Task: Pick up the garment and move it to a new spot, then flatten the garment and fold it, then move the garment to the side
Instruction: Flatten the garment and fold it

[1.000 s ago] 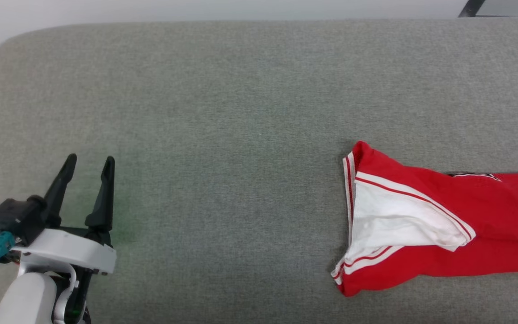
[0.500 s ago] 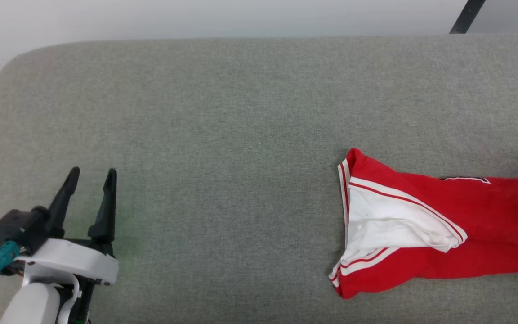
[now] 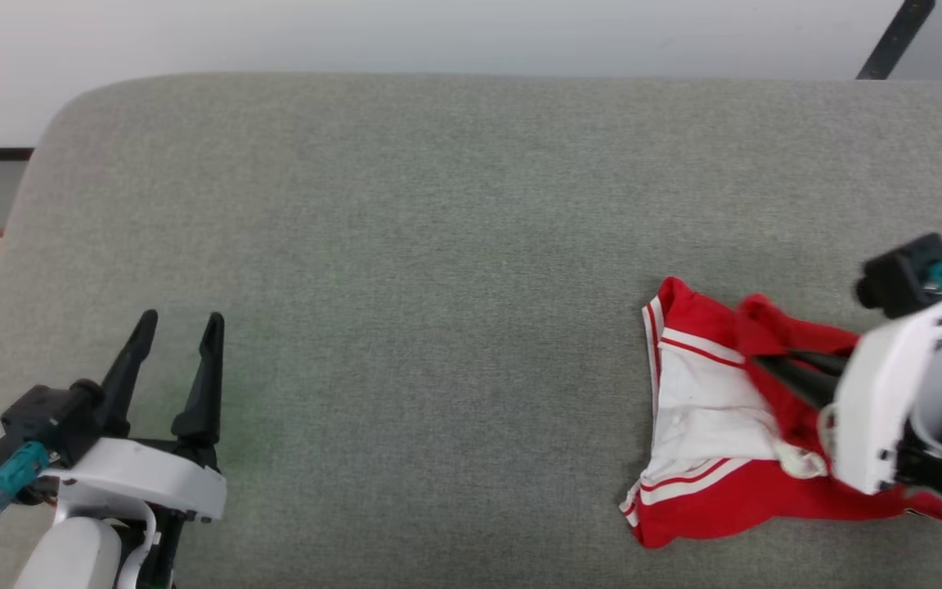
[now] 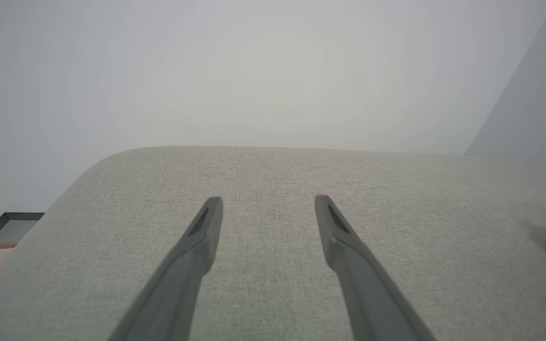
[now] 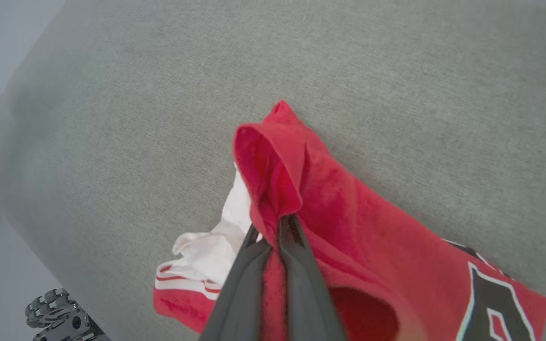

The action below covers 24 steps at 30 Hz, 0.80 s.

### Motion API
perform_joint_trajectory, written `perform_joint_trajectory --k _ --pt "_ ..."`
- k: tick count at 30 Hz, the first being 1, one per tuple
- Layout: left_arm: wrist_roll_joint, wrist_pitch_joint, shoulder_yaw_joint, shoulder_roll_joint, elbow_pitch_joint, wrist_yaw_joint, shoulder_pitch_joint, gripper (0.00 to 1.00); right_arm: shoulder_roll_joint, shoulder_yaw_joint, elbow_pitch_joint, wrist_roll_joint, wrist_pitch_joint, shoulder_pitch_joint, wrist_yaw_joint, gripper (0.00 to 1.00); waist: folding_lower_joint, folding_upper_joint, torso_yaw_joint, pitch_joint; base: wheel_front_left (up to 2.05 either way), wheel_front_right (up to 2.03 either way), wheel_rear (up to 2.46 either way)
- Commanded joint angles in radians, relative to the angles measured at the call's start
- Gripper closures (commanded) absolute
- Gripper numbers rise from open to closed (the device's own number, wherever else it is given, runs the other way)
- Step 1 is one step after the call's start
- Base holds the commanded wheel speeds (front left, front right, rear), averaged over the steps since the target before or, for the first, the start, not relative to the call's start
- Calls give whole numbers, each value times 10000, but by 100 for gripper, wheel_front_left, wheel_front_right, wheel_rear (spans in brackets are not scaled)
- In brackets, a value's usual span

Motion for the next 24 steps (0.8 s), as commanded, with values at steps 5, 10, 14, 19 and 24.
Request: perform_joint_trajectory --k 5,10,14,19,24 --pt "-61 -69 -68 -55 92 41 -119 0 358 973 615 -19 -307 -547 -13 100 0 0 247 -21 0 0 0" --pt "-85 -82 -99 -76 160 57 -148 0 398 1516 1125 109 -565 -752 -13 100 0 0 345 -85 0 0 0" --pt "-105 -105 -87 -83 204 75 -114 0 387 1599 1412 147 -880 -818 -13 58 0 0 324 -136 0 0 0" --pt "-110 -126 -80 -84 266 85 -62 0 307 1396 1589 237 -1319 -902 -13 0 0 0 165 -268 0 0 0" --pt "-166 -140 -76 -72 338 90 -27 0 -6 850 1758 19 -2096 -770 -13 0 0 0 -77 -475 0 0 0"
